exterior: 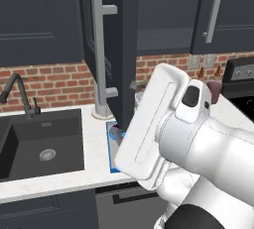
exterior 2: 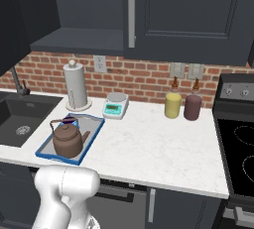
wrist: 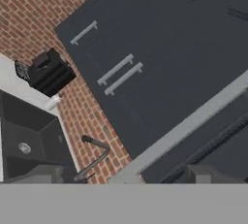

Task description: Pick the kettle from the counter and place it on the tray. Then pick the mug from the cabinet and place it on the tray. Then close the cabinet doors.

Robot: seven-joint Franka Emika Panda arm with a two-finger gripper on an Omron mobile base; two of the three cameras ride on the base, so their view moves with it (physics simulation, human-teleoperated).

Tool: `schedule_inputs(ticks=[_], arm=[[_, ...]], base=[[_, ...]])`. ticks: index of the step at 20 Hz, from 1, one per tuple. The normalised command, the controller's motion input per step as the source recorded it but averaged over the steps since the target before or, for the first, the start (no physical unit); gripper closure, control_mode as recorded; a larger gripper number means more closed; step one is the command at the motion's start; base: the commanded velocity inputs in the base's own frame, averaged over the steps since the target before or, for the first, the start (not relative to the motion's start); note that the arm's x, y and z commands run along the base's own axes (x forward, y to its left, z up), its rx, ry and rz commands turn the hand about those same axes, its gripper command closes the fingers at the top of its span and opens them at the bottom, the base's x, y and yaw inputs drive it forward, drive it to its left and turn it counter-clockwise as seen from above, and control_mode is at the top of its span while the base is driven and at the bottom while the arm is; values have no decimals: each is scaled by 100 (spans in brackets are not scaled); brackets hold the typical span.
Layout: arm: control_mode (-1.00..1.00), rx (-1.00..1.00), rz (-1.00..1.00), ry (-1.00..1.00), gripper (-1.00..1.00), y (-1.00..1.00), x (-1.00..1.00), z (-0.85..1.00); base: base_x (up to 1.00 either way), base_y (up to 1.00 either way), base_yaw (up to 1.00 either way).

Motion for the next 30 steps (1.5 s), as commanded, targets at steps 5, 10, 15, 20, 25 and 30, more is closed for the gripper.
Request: schedule_inputs(ticks=[5,10,15,20,25,30], arm=[[-100,-12,-1,-1,-100,62,7,-7],[-100,-16,-13,0,-100,56,28,-16],[-100,-19,-25,1,-100,50,55,-21],[-100,-16,-30,1,-100,24,68,-20],[-100,-2,-28,2,-100,-12,67,-20],[-100,0,-24,2,-100,-31,60,-18]], base=[[0,0,0],[0,0,0],[0,0,0],[0,0,0],[0,0,0],[0,0,0]])
